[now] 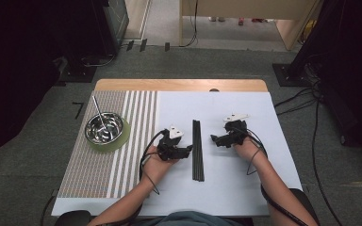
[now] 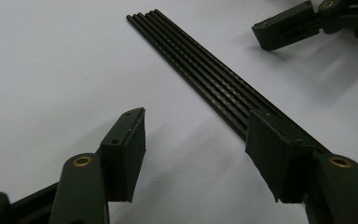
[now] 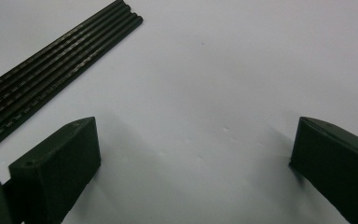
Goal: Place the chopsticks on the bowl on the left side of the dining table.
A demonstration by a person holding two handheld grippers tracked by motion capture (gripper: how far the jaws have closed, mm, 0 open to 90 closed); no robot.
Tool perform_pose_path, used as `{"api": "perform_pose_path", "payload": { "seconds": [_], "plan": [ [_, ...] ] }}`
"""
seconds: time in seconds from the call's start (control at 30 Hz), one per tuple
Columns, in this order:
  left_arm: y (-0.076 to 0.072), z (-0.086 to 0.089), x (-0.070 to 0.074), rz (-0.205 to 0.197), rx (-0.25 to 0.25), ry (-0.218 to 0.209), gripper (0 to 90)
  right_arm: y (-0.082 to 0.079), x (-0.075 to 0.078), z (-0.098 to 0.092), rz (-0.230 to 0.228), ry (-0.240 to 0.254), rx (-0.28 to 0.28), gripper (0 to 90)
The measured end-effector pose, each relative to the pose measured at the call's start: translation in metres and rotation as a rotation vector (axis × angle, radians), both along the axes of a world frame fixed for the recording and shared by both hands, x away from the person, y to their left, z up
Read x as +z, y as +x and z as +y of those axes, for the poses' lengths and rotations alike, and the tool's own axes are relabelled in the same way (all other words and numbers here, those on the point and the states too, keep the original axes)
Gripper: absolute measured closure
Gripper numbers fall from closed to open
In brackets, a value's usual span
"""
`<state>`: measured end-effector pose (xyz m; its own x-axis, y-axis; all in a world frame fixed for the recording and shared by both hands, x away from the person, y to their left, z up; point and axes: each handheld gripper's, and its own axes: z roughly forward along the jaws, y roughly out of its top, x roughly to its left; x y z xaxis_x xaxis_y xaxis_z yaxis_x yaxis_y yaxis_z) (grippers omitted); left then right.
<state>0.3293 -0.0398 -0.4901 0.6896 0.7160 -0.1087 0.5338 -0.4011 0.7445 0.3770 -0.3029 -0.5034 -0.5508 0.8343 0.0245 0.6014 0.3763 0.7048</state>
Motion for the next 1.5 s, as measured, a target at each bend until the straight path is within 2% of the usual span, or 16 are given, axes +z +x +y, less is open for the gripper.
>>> {"api": "perform_pose_path", "payload": {
  "seconds": [0.53, 0.7, 1.3, 1.5],
  "plan": [
    [-0.006, -0.01, -0.002, -0.029, -0.012, 0.007, 39.6, 0.0, 0.0, 0.0, 0.002, 0.0, -0.001, 0.9],
    [-0.007, -0.011, -0.003, -0.03, -0.015, -0.001, 39.0, 0.0, 0.0, 0.0, 0.002, 0.0, -0.002, 0.9],
    [-0.009, -0.013, -0.006, -0.031, -0.029, 0.021, 41.8, 0.0, 0.0, 0.0, 0.001, 0.0, -0.002, 0.9],
    [-0.008, -0.011, -0.005, -0.018, -0.023, 0.016, 46.9, 0.0, 0.0, 0.0, 0.002, 0.0, -0.003, 0.9]
  ]
}}
